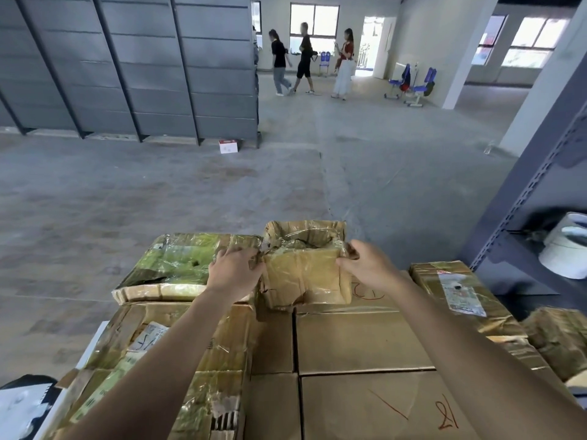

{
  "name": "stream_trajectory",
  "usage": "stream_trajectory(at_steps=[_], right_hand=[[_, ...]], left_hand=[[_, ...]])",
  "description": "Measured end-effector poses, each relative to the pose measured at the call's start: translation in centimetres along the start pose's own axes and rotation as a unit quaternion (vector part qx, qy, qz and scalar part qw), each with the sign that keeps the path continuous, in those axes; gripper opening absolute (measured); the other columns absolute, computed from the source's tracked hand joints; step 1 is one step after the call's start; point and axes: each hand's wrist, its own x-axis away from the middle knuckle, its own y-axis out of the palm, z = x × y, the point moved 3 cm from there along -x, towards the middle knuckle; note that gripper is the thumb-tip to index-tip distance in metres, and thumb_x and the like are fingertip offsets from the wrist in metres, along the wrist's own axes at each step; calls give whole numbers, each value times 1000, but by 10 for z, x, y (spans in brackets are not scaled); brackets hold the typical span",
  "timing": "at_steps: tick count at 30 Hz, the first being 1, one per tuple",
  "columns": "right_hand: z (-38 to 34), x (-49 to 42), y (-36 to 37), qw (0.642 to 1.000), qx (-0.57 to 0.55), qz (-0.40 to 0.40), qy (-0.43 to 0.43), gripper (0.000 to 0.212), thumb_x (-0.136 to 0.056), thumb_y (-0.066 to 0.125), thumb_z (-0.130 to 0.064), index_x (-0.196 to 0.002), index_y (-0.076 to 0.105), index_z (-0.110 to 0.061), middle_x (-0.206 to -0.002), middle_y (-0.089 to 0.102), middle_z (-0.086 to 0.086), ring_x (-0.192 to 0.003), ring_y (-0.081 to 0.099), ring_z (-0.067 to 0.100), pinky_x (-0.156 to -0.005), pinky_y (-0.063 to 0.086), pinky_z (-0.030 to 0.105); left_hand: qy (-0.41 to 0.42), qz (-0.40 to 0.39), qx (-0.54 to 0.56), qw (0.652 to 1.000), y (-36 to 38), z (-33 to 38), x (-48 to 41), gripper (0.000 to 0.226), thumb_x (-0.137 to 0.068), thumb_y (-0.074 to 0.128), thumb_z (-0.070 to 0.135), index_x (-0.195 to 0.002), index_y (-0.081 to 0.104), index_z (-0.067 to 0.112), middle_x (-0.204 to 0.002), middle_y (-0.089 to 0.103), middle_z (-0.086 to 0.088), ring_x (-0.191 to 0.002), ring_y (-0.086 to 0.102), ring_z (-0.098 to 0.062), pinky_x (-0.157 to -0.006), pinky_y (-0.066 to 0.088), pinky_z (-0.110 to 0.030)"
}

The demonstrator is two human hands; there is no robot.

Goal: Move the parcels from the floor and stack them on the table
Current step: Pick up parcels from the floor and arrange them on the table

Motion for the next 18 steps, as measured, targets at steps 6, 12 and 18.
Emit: stream_trajectory(at_steps=[6, 12, 18], right_hand=[[-4, 8, -28, 996, -61, 42, 49, 26, -95, 52, -31, -117, 53, -16, -107, 61, 6, -93, 64, 23, -70, 56, 35], [5, 19, -51, 930, -327, 21, 168, 25, -98, 50, -31, -104, 58, -9, -95, 66, 12, -78, 68, 28, -70, 58, 46], [11, 18, -43, 900, -409, -24, 146, 81, -66, 59, -73, -127, 49, -20, -112, 63, 11, -100, 66, 29, -75, 56, 42]], left_hand=[[27, -12, 54, 998, -7, 18, 10, 32, -95, 46, 32, -123, 60, 27, -125, 57, -3, -122, 46, -25, -103, 39, -43], [37, -15, 195, 980, -16, 43, 20, 31, -97, 49, 34, -71, 50, 16, -61, 50, 0, -55, 47, -15, -49, 32, -27], [-40, 35, 257, 965, -20, 49, 11, 44, -99, 42, 25, -58, 42, 10, -48, 37, -1, -40, 31, -15, -38, 22, -21]])
